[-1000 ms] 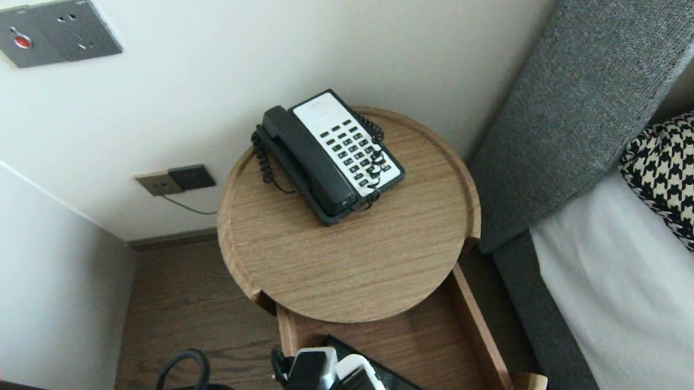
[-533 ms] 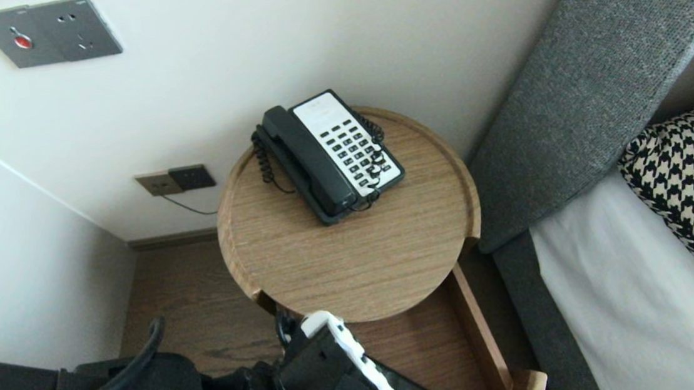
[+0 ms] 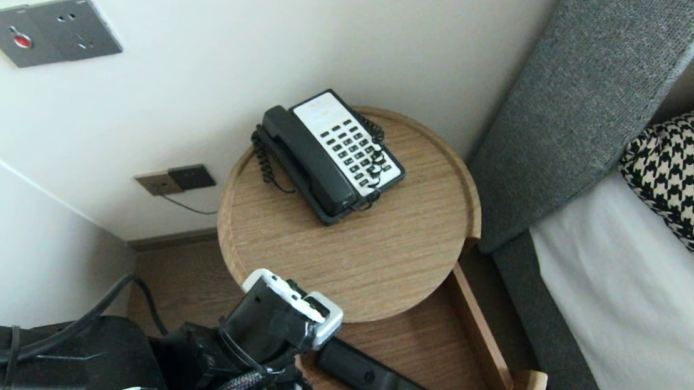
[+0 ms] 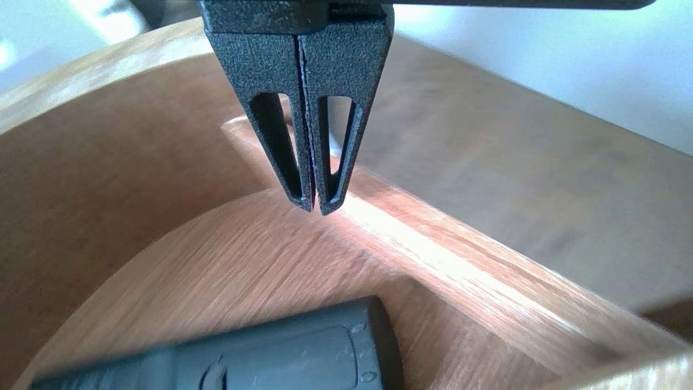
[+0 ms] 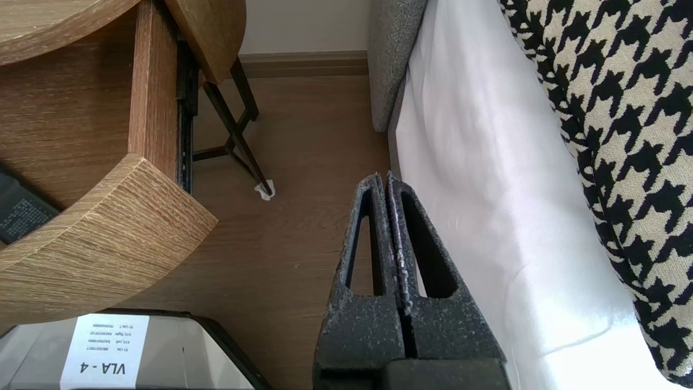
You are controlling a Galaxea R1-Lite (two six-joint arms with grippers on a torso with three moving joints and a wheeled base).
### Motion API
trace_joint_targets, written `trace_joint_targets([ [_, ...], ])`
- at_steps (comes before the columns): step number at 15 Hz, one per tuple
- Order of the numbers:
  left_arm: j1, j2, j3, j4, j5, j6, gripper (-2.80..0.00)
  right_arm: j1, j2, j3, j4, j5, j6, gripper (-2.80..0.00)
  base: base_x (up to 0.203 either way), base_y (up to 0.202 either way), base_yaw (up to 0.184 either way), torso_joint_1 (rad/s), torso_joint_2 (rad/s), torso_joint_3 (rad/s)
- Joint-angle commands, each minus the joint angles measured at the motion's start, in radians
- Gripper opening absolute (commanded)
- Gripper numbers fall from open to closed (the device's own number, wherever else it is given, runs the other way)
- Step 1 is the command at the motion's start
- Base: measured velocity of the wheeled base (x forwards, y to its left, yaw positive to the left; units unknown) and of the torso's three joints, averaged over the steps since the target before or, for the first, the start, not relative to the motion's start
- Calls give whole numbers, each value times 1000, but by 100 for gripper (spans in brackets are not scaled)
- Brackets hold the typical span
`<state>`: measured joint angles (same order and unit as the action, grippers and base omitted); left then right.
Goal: Take the remote control out of the drawer one by one and place them on the table
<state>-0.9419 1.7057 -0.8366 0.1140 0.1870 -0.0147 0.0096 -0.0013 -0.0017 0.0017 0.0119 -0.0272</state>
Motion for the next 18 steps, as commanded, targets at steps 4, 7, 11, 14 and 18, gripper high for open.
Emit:
trace_joint_targets([
  [4,10,-8,-7,-3,4,242,-280,0,-5,0,0,0,0,-280,0,0,0,0,0,0],
  [7,42,-11,-7,-40,-14,378,-280,1,-5,0,0,0,0,-280,0,0,0,0,0,0],
  [11,42,8,-9,-66,-41,504,-280,1,-5,0,0,0,0,-280,0,0,0,0,0,0],
  [14,34,18,-16,-68,-40,517,-280,1,-5,0,0,0,0,-280,0,0,0,0,0,0],
  [18,9,61,-45,-70,-41,602,-280,0,-5,0,0,0,0,-280,0,0,0,0,0,0],
])
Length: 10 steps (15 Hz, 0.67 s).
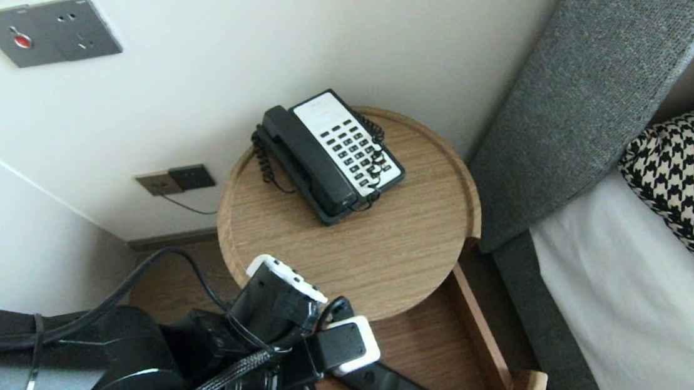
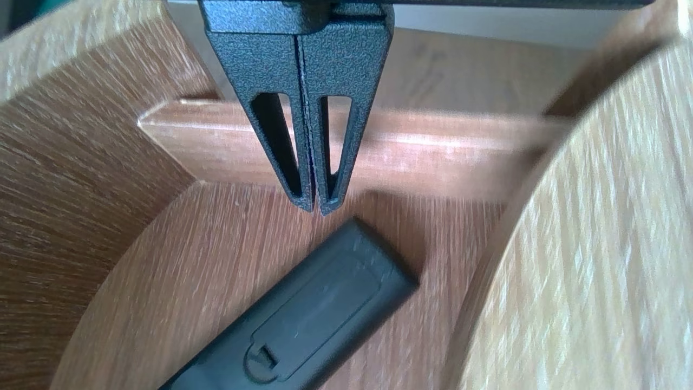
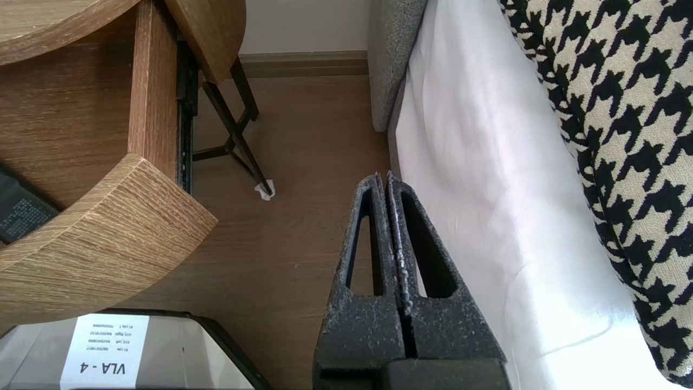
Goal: Take the remote control out of the drawer one by one and place them on the table
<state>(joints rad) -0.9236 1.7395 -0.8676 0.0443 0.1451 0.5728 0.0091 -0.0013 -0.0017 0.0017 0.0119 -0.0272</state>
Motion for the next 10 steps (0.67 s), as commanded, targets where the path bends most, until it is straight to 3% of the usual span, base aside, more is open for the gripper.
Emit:
trace_joint_targets([
  [1,-17,45,-35,-2,0,21,-280,1,-5,0,0,0,0,-280,0,0,0,0,0,0],
  [6,-41,168,-185,3,-20,33,-280,0,-5,0,0,0,0,-280,0,0,0,6,1,1],
  [10,-64,203,-208,8,-41,88,-280,0,-5,0,0,0,0,-280,0,0,0,0,0,0],
])
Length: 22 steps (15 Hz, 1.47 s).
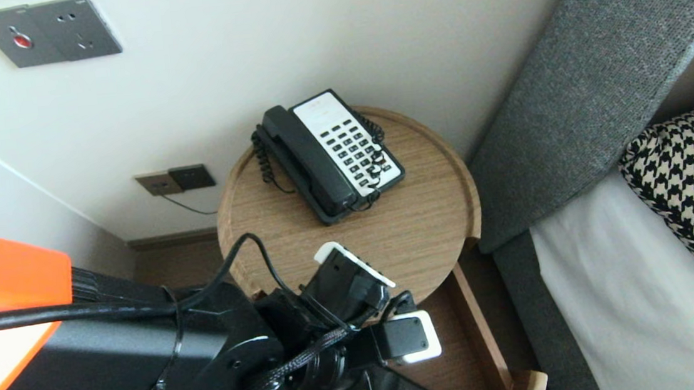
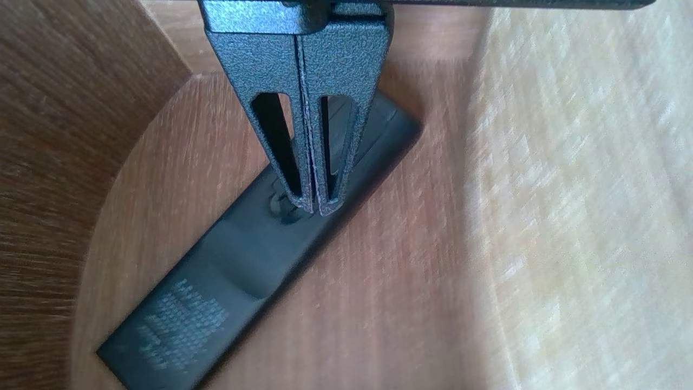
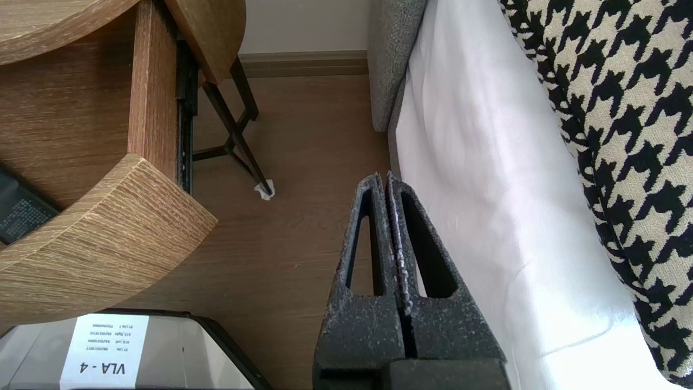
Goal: Take the remote control out of the drawer one by one and place them on the table
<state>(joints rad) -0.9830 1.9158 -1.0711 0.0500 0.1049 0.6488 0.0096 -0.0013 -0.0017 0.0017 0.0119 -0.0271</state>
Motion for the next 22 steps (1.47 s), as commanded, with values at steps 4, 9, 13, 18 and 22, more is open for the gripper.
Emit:
trace_joint_targets([
  [4,-6,35,-1,24,-16,34,-280,0,-5,0,0,0,-1,-280,0,0,0,0,0,0],
  [9,-8,46,11,24,-53,41,0,0,-5,0,0,0,-1,-280,0,0,0,0,0,0],
  [13,-6,43,26,16,-112,97,0,0,-5,0,0,0,-1,-280,0,0,0,0,0,0],
  [18,-6,46,33,14,-151,165,0,0,-5,0,0,0,-1,-280,0,0,0,0,0,0],
  [22,-19,63,30,14,-150,190,0,0,-5,0,0,0,-1,-280,0,0,0,0,0,0],
])
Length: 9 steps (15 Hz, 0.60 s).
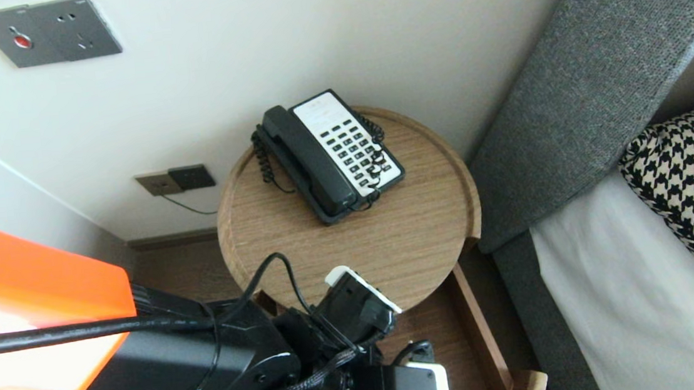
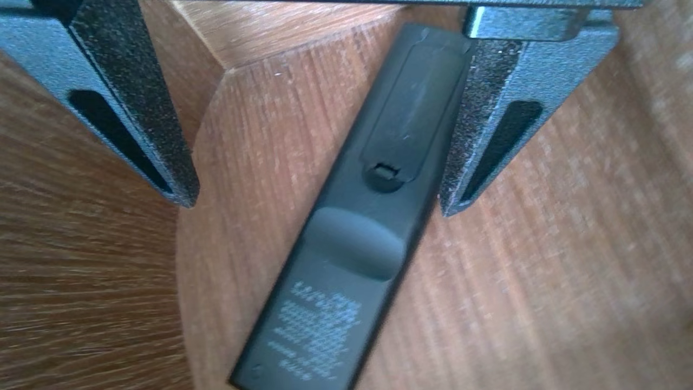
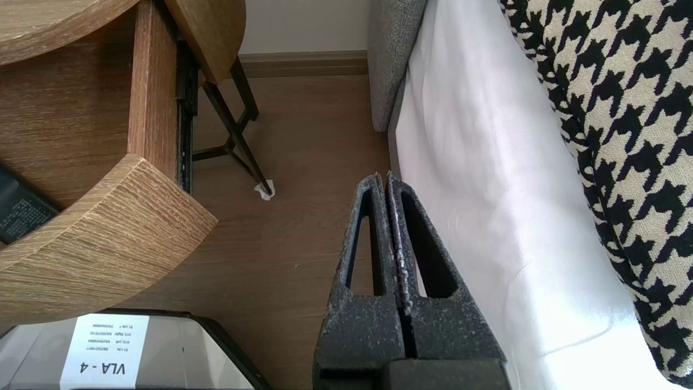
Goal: Take the remote control out of the drawer one by one and place them on the table
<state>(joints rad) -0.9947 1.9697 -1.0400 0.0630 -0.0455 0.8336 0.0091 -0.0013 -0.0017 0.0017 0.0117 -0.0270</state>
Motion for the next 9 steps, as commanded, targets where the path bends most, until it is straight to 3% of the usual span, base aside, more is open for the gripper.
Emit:
trace_joint_targets([
  [1,-14,19,-4,0,1,5,0,0,-5,0,0,1,-1,-280,0,0,0,0,0,0],
  [9,-35,101,-28,-49,7,7,0,1,-5,0,0,1,-1,-280,0,0,0,0,0,0],
])
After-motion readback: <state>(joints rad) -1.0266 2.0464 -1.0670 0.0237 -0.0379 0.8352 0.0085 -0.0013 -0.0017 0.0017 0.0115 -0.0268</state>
